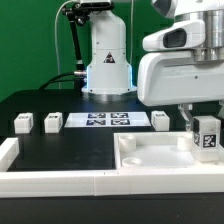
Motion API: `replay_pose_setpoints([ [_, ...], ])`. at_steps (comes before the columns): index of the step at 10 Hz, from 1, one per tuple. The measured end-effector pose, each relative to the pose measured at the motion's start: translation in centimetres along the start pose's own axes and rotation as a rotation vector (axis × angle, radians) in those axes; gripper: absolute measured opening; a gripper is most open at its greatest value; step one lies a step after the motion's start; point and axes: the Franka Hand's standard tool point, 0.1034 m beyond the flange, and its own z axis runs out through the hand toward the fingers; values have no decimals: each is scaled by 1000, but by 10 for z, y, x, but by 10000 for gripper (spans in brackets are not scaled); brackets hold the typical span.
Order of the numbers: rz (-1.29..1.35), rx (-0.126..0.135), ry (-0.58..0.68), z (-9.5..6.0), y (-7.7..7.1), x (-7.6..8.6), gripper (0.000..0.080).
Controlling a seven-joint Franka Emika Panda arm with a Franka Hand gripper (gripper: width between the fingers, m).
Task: Assemble square table
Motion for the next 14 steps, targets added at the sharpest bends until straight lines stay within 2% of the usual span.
replay_pose_setpoints([
  [4, 218, 1, -1, 0, 0, 0, 290],
  [8, 655, 11, -4, 2, 1, -2, 290],
  [10, 869, 8, -6, 2, -1, -4, 291],
  [11, 1057, 3, -25, 2, -3, -4, 291],
  [14, 1294, 4, -35, 2, -4, -4, 291],
])
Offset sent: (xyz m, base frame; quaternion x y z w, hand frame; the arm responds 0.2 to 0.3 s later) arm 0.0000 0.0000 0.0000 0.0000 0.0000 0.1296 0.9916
